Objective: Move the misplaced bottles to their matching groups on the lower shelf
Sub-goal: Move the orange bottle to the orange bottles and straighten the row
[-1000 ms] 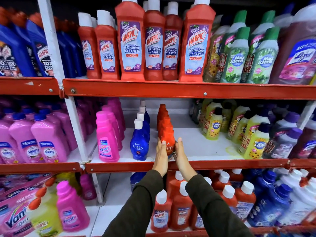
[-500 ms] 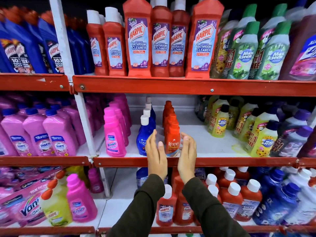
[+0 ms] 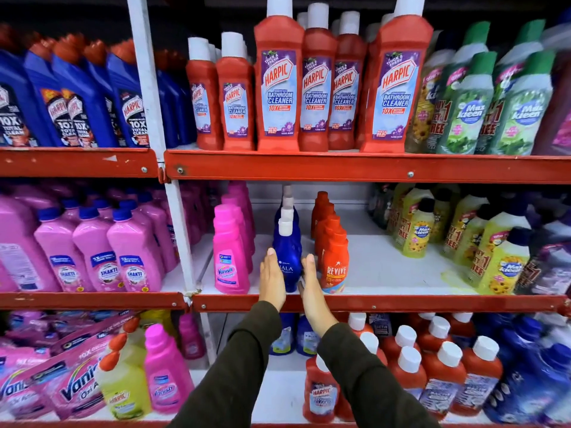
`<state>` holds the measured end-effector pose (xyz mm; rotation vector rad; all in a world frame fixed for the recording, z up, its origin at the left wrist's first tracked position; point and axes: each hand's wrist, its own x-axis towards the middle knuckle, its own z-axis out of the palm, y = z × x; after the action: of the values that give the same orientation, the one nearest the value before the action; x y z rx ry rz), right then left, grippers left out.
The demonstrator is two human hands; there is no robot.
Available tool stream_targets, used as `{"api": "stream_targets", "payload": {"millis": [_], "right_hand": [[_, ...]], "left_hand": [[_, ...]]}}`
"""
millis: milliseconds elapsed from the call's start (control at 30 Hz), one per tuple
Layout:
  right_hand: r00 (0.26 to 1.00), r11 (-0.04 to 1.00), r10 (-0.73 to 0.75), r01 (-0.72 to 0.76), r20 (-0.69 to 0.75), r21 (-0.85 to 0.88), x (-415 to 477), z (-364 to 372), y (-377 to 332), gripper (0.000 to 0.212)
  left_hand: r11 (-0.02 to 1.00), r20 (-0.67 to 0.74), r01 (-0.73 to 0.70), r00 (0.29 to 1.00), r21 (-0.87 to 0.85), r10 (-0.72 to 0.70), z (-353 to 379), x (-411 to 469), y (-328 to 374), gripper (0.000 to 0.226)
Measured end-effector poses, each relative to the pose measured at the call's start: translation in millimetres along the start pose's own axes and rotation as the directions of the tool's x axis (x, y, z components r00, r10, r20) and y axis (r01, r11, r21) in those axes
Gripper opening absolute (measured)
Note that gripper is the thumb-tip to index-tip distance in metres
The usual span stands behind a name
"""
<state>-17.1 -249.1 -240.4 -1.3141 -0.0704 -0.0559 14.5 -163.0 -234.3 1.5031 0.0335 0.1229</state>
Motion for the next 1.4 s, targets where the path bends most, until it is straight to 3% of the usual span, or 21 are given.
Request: {"api": "stream_targets", "payload": {"millis": [467, 733, 867, 933, 1033, 1133, 1233, 1333, 1400], "right_hand": [[0.997, 0.994, -0.006, -0.004, -0.08, -0.113, 2.7, 1.4, 1.0, 0.027], [0.997, 0.984, -0.039, 0.027, -0.065, -0.176, -2.5, 3.8, 2.9, 0.056], [0.987, 0.962, -0.111, 0.078, -0.113, -0.263, -7.6, 9.4, 2.1, 0.086], [0.957, 0.94, -0.216, 0.15, -0.194, -0.306, -9.0, 13.5, 3.8, 0.08], [0.897, 0.919, -0.349, 0.271, -0.271, -0.287, -9.4, 22.3, 7.4, 0.048], [0.917, 0.935, -0.331, 0.287, -0.224, -0.208, -11.1, 41.8, 12.2, 0.032], [0.977, 0.973, -0.183, 0.165, -0.105, -0.161, -11.2, 68.7, 17.4, 0.036], [1.0, 0.988, -0.028, 0.028, 0.002, -0.15, -5.6, 89.3, 20.3, 0.055], [0.998, 0.991, 0.007, 0.002, 0.06, -0.134, -0.2, 97.5, 24.6, 0.054]], "left_hand": [[1.0, 0.061, -0.024, 0.998, 0.012, 0.024, -4.7, -10.3, -0.1, 0.062], [0.995, 0.058, -0.075, 0.996, 0.058, 0.072, -10.5, -13.4, -3.4, 0.062], [0.977, -0.021, -0.173, 0.984, 0.123, 0.177, -16.5, -14.7, -12.8, 0.057], [0.952, -0.071, -0.269, 0.957, 0.143, 0.281, -22.1, -16.7, -14.6, 0.049], [0.896, -0.133, -0.41, 0.892, 0.168, 0.433, -33.5, -21.6, -13.7, 0.043], [0.846, -0.23, -0.483, 0.818, 0.224, 0.528, -49.1, -20.9, -11.1, 0.048], [0.878, -0.366, -0.442, 0.798, 0.182, 0.478, -69.3, -12.8, -3.8, 0.049], [0.95, -0.366, -0.283, 0.877, 0.132, 0.312, -91.9, 3.4, -1.0, 0.052], [0.986, -0.304, -0.137, 0.939, 0.096, 0.161, -107.4, 18.3, -6.0, 0.057]]}}
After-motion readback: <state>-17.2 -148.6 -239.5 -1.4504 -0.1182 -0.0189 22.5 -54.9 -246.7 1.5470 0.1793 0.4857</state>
